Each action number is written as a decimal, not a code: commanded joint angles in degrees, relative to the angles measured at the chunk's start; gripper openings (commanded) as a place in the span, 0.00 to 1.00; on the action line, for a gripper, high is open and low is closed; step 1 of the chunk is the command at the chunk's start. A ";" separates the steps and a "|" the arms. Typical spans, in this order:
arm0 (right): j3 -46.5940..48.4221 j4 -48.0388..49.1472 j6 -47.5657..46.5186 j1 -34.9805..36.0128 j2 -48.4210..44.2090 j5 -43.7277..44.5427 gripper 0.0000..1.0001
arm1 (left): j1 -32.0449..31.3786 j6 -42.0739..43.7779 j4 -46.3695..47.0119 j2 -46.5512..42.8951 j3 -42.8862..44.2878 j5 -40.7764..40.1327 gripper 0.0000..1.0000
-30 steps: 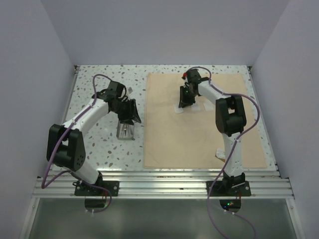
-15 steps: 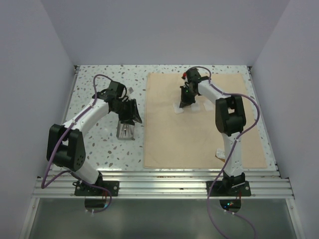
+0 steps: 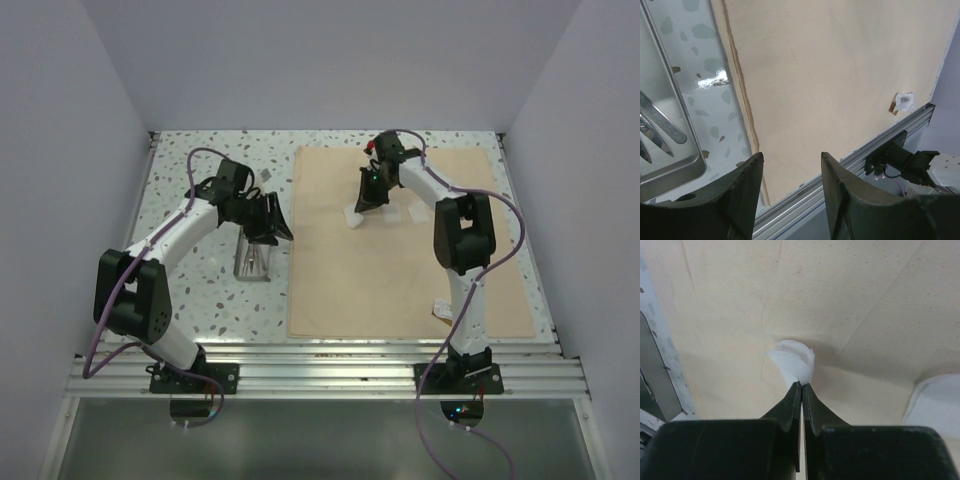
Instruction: Prepare the surgical pack
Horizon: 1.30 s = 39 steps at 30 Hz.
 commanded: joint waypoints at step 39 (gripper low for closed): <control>-16.55 23.28 27.78 6.06 -25.35 -34.16 0.00 | 0.65 -21.53 44.22 -3.35 -7.47 18.75 0.73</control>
